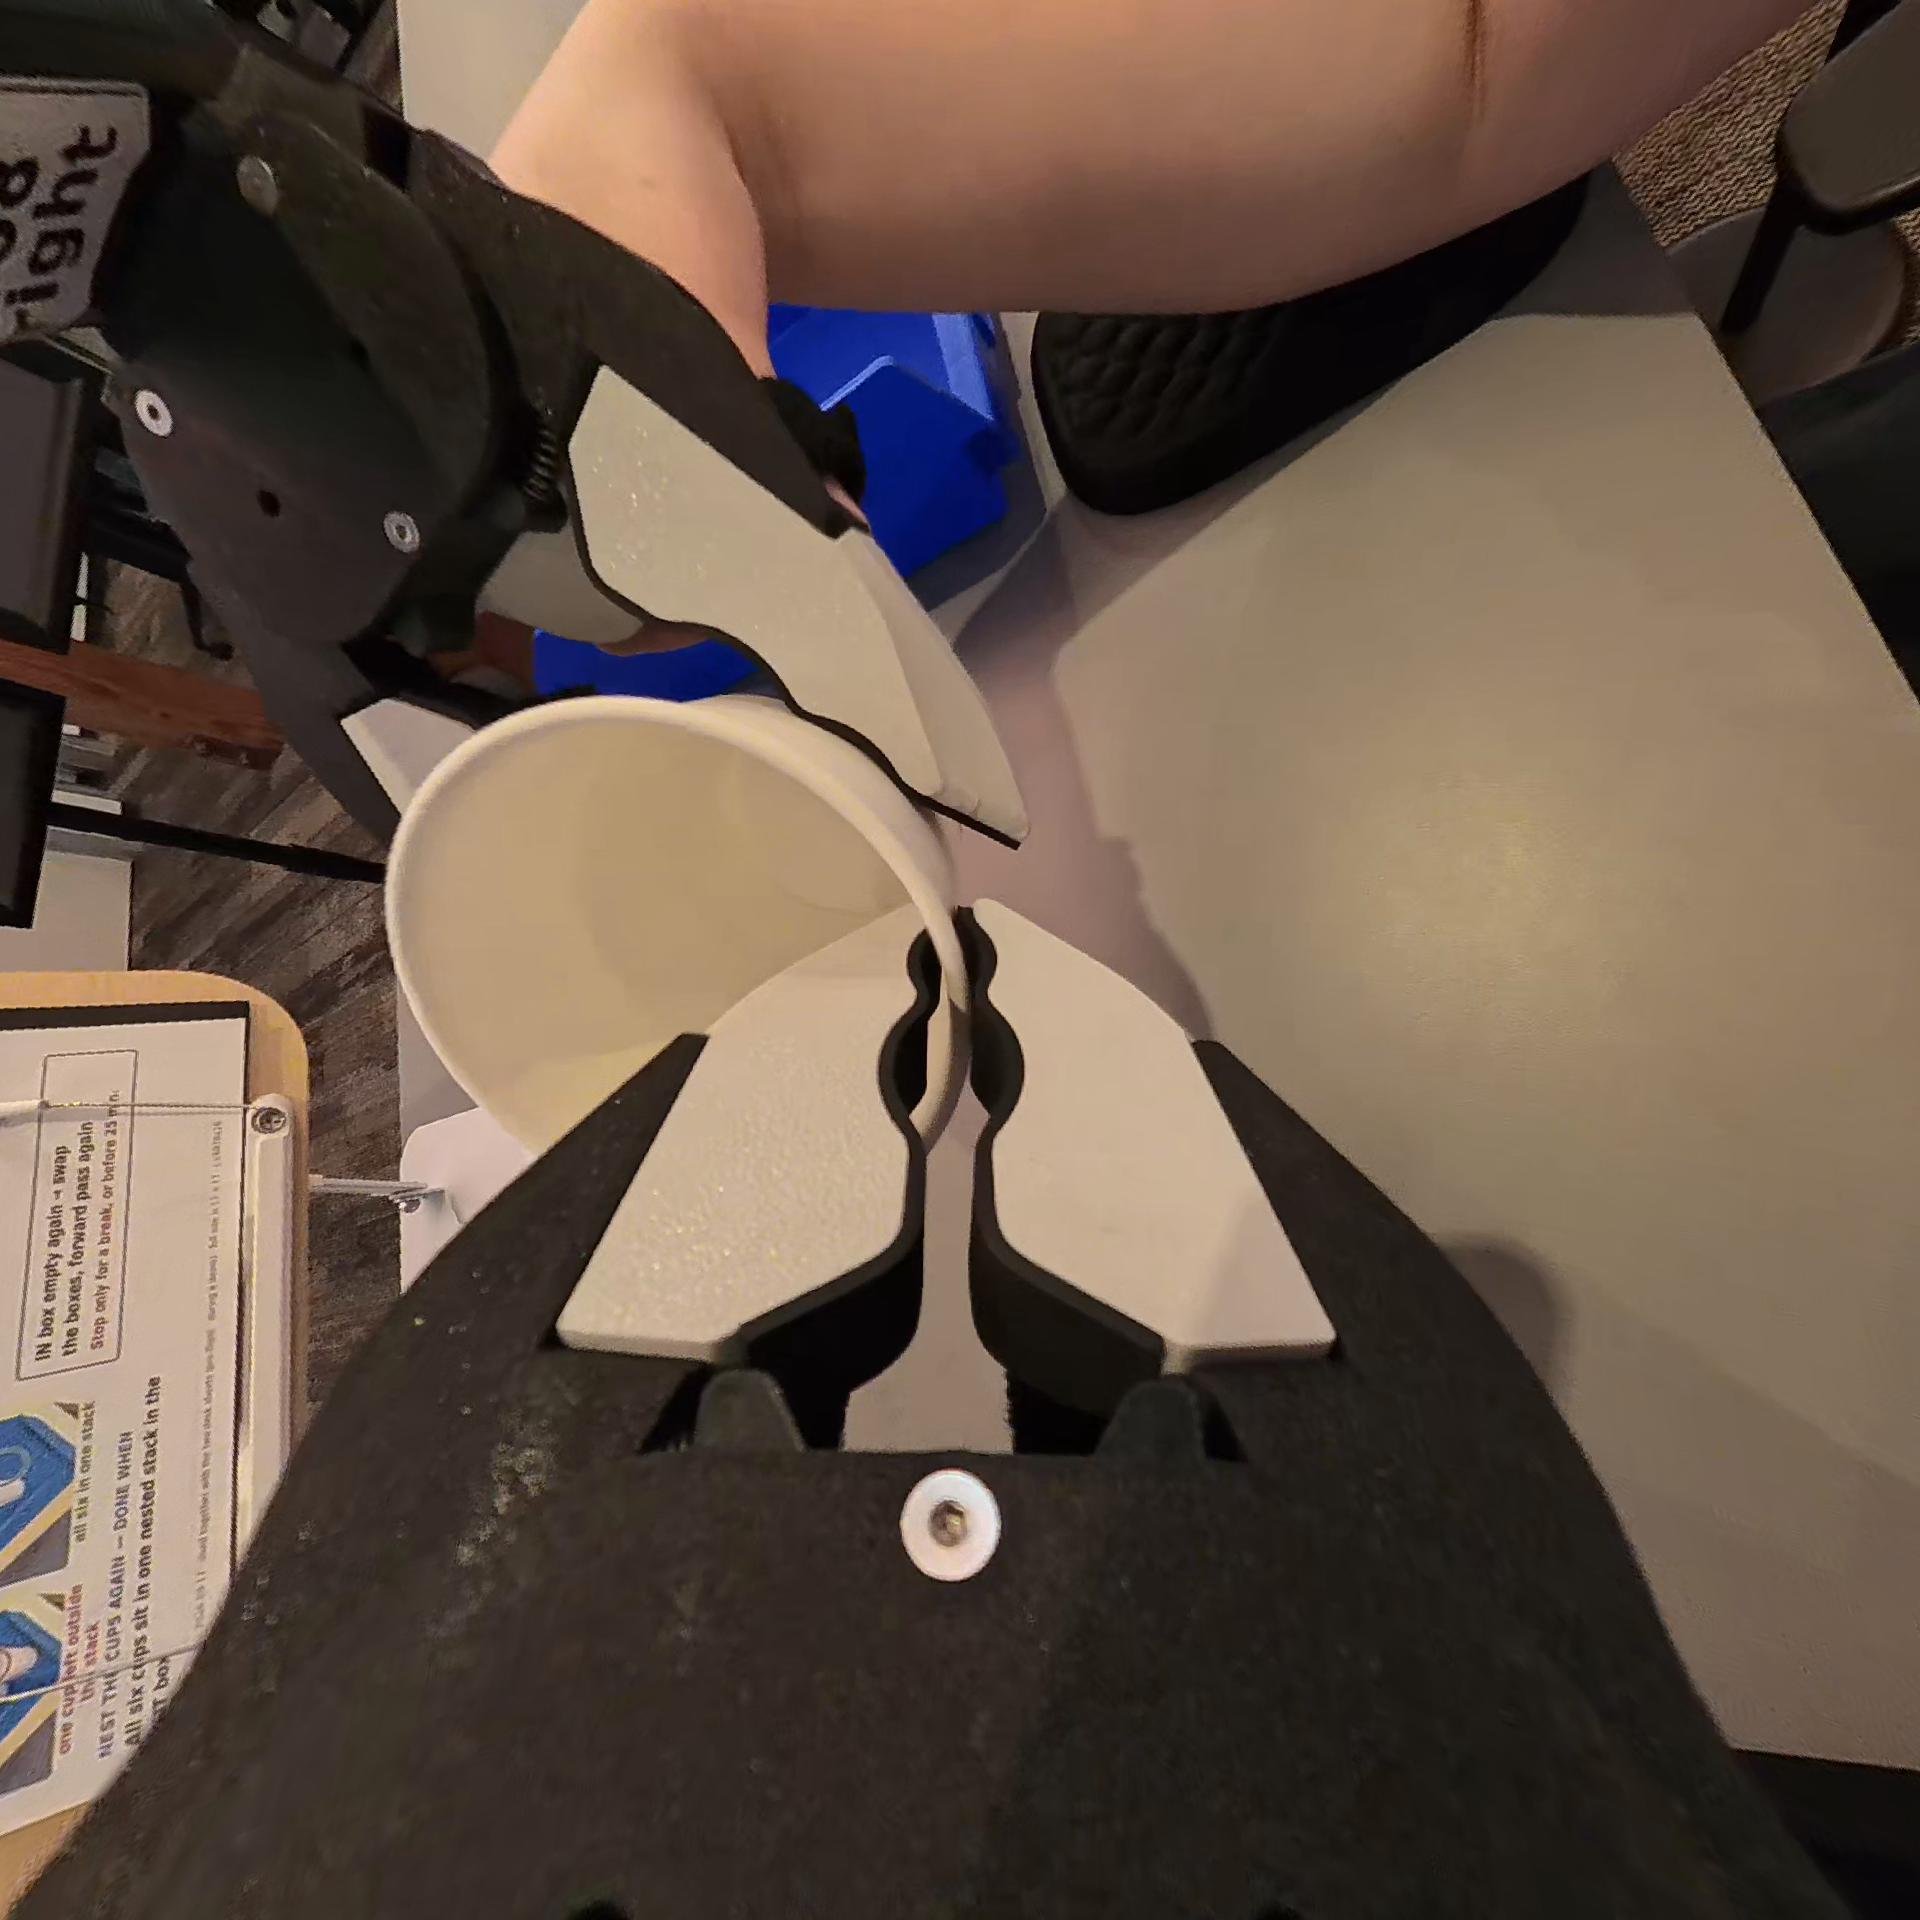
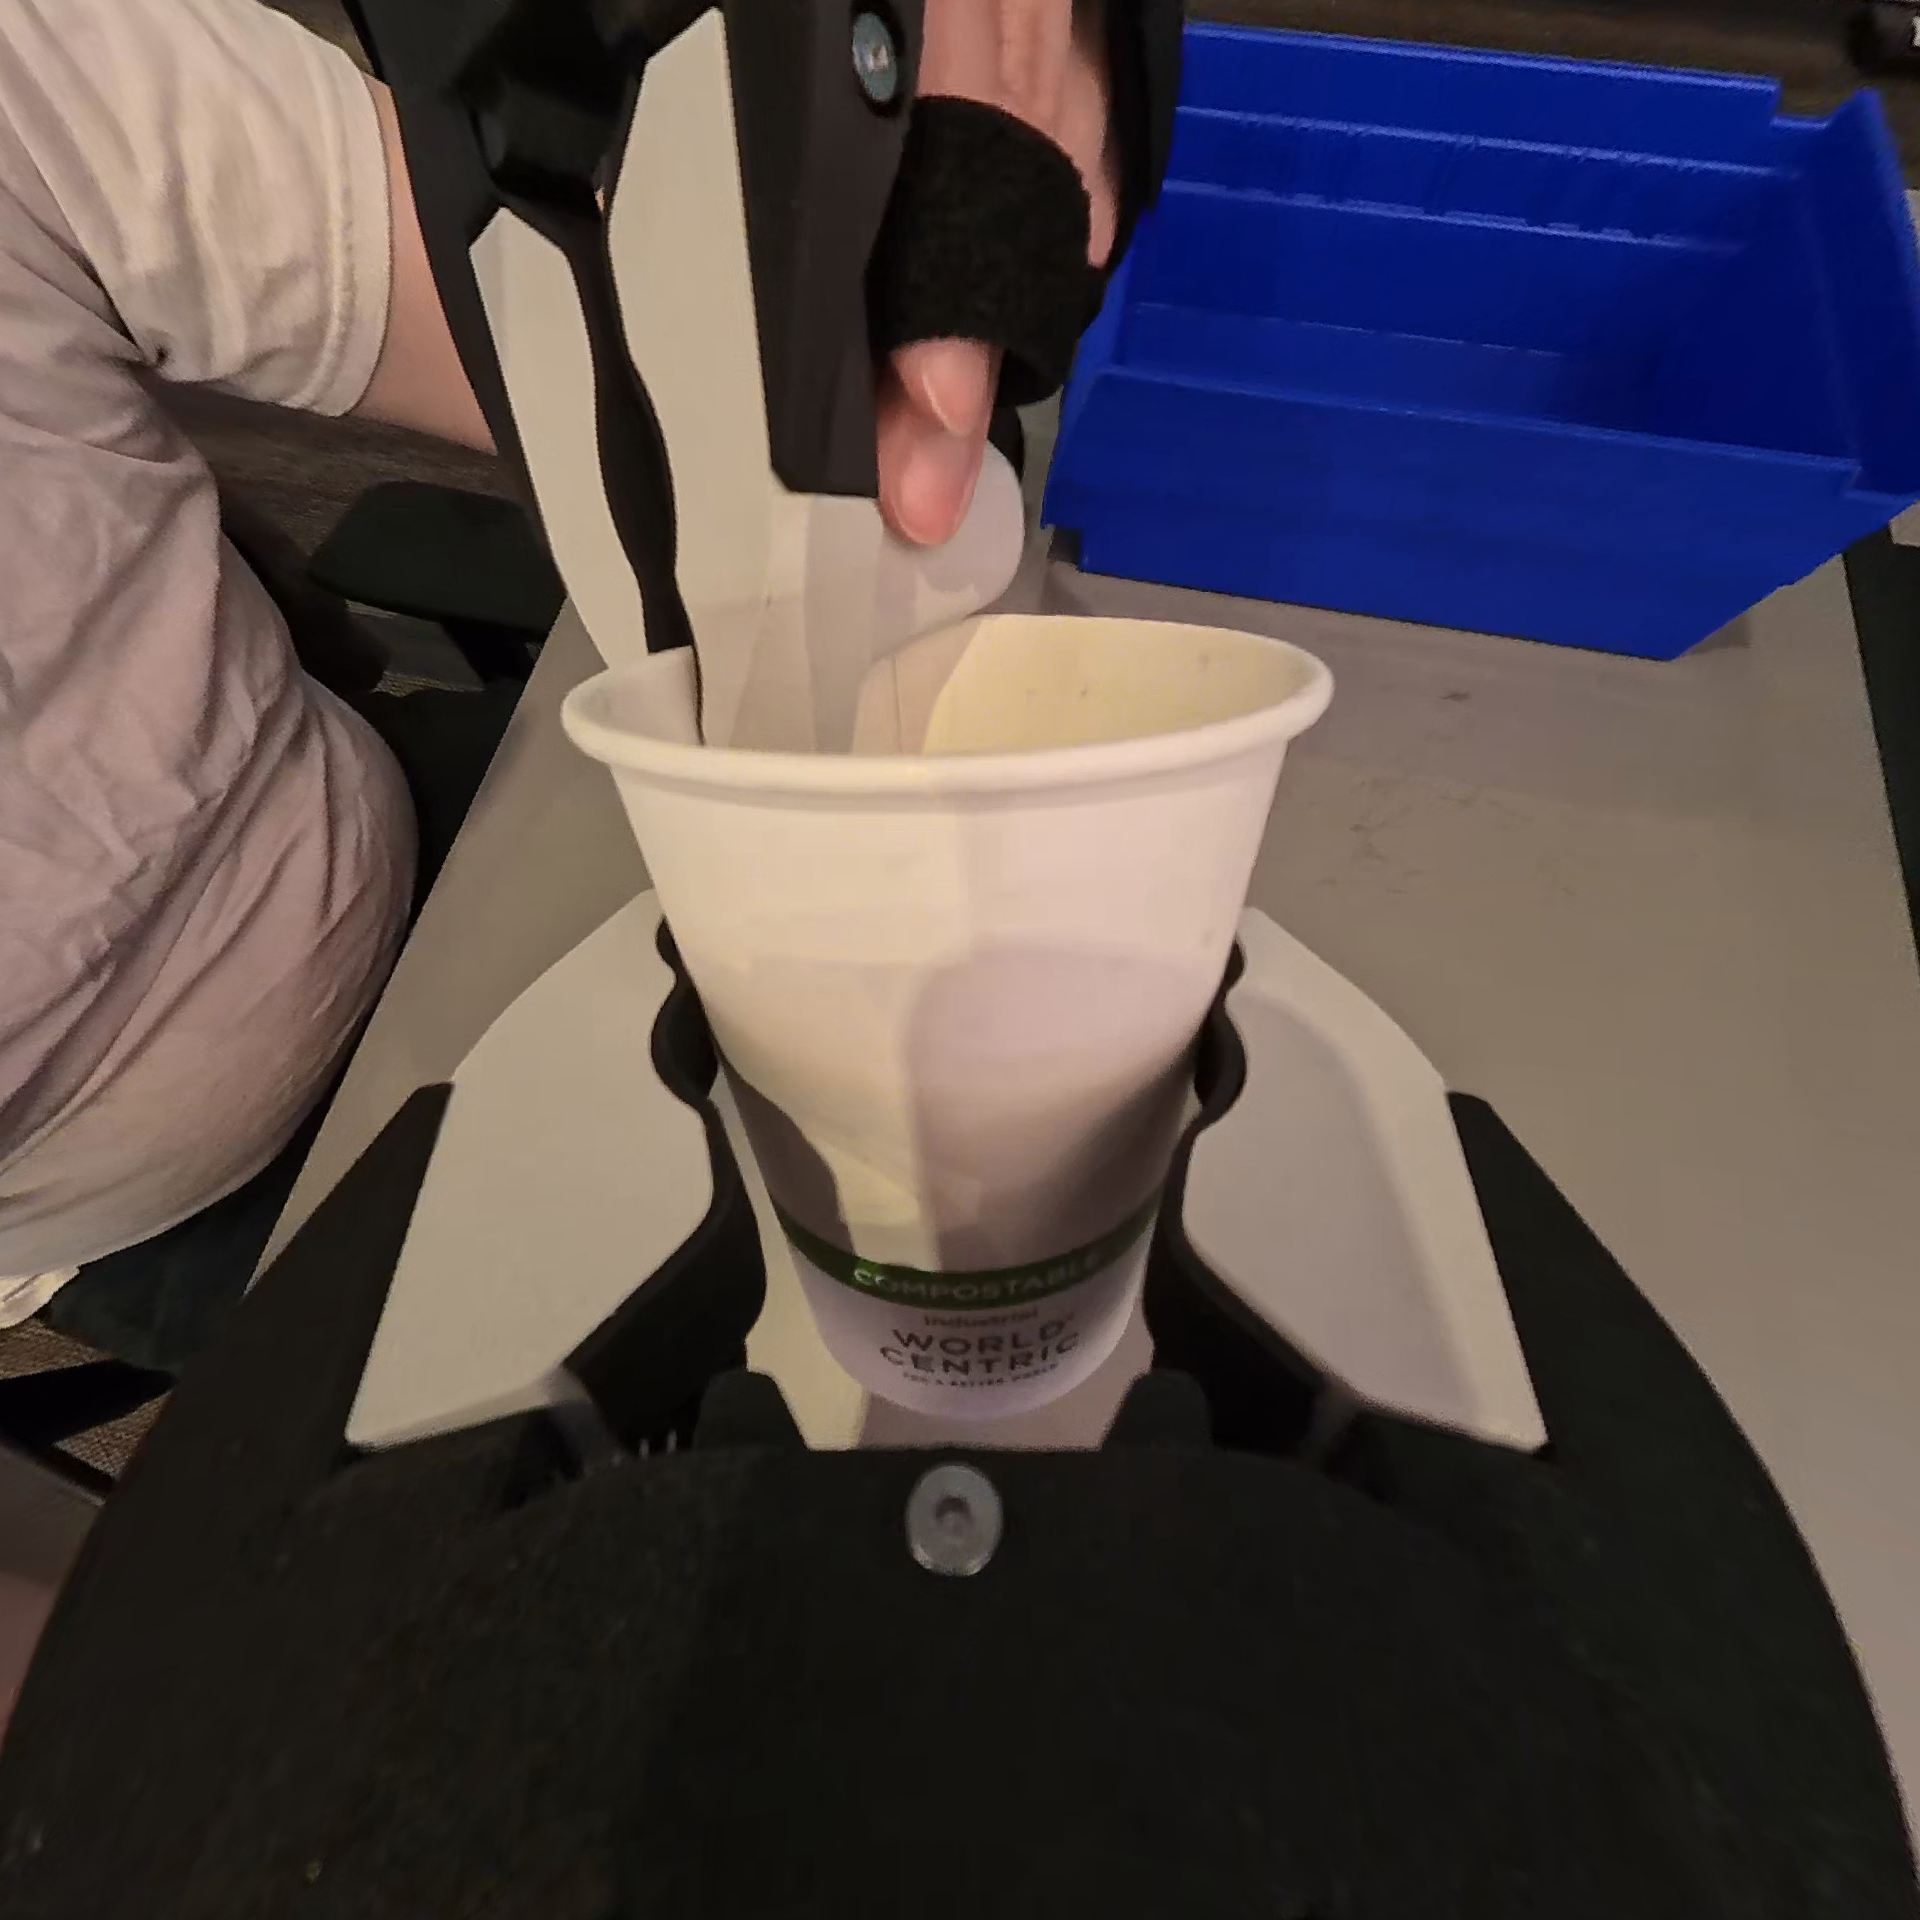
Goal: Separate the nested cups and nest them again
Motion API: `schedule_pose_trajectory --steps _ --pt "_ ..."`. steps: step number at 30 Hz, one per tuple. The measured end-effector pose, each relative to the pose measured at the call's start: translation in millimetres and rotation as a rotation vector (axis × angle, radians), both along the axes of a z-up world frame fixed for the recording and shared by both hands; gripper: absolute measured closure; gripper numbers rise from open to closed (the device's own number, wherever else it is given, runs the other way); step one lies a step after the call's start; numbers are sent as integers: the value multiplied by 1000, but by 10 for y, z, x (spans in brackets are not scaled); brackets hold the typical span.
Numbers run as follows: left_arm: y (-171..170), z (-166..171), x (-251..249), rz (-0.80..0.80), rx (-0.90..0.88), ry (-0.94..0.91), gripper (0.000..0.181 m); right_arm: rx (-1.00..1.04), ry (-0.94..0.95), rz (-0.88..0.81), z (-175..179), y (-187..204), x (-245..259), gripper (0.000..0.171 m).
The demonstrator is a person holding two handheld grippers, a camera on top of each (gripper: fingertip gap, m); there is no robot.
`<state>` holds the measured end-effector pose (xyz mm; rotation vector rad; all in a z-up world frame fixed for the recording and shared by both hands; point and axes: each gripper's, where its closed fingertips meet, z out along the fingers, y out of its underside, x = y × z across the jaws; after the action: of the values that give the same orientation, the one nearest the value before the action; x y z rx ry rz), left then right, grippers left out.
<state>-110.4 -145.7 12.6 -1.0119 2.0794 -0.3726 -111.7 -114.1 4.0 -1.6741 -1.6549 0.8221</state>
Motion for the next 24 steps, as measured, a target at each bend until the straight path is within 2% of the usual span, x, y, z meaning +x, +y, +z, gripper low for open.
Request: schedule_pose_trajectory --steps 6,10,13,16,20,22,24 --pt "62 10 21 34 18 -14 176 3 -22 -21 -34 48 18 81" --pt "151 231 52 98 -2 -129 153 27 9 -69 51 148 105 81" --pt "288 507 13 179 -4 -260 141 78 32 -191 183 348 403 81" --pt "336 675 -52 251 -89 -322 144 179 142 -478 503 751 1014 81" --pt "336 700 -87 269 -136 -324 147 342 494 -1130 1009 1284 2427 81" --pt "348 660 -88 272 -116 -304 147 353 702 -1240 1098 1258 2880 81" --pt "355 608 -76 276 -102 -279 147 319 778 -1280 1048 1238 3133 81"
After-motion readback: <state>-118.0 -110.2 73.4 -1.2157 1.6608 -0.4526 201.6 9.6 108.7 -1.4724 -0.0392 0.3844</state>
